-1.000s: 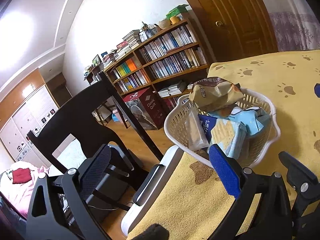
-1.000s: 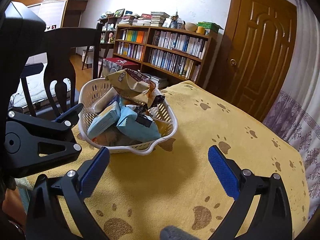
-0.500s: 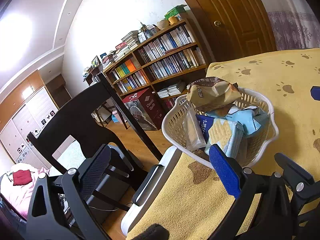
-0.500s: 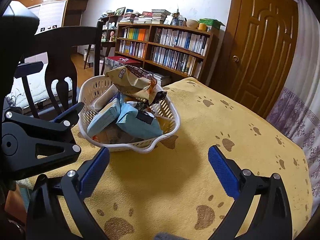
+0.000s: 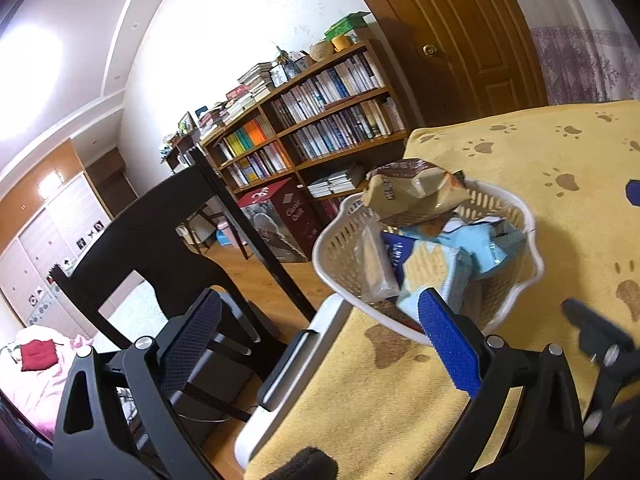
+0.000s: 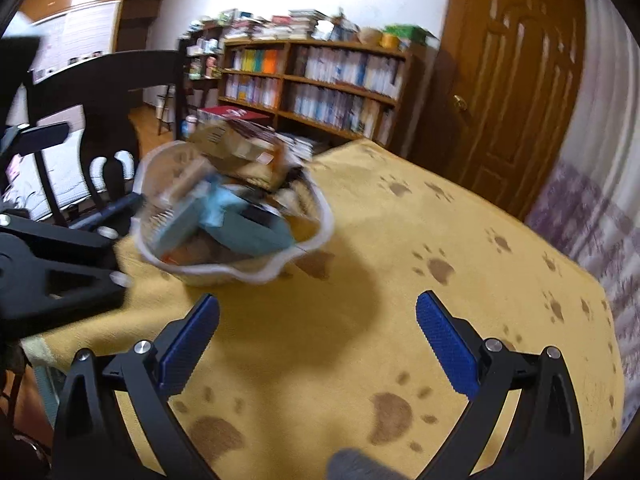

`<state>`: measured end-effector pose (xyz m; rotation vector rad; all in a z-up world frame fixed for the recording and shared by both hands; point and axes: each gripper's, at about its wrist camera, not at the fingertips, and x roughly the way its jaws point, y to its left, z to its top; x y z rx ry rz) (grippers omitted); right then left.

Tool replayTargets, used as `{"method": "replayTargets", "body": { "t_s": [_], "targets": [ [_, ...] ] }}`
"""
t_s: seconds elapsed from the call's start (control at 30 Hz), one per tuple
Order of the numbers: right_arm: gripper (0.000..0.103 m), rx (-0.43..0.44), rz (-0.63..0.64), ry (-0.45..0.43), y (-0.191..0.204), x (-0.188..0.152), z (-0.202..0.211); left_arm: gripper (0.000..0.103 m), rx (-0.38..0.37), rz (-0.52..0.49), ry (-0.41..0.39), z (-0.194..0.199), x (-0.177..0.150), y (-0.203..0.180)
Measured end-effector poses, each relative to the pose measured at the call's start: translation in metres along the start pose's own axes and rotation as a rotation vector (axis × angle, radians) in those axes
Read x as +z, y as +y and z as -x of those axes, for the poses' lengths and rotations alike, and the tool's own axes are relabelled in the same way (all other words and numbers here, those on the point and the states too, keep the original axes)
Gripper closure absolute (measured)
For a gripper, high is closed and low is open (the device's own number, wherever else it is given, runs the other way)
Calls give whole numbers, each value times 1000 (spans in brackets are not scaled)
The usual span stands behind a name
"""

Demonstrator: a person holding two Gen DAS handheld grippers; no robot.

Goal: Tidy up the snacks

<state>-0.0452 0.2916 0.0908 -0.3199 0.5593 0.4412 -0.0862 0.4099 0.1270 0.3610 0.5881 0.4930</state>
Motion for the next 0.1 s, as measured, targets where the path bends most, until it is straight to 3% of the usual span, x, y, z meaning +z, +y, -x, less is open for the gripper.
{"method": "replayTargets", "body": {
  "t_s": [0.1],
  "targets": [
    [5, -59, -58, 36, -35, -14, 2, 3, -52, 1, -2, 7, 2, -8]
  ]
}}
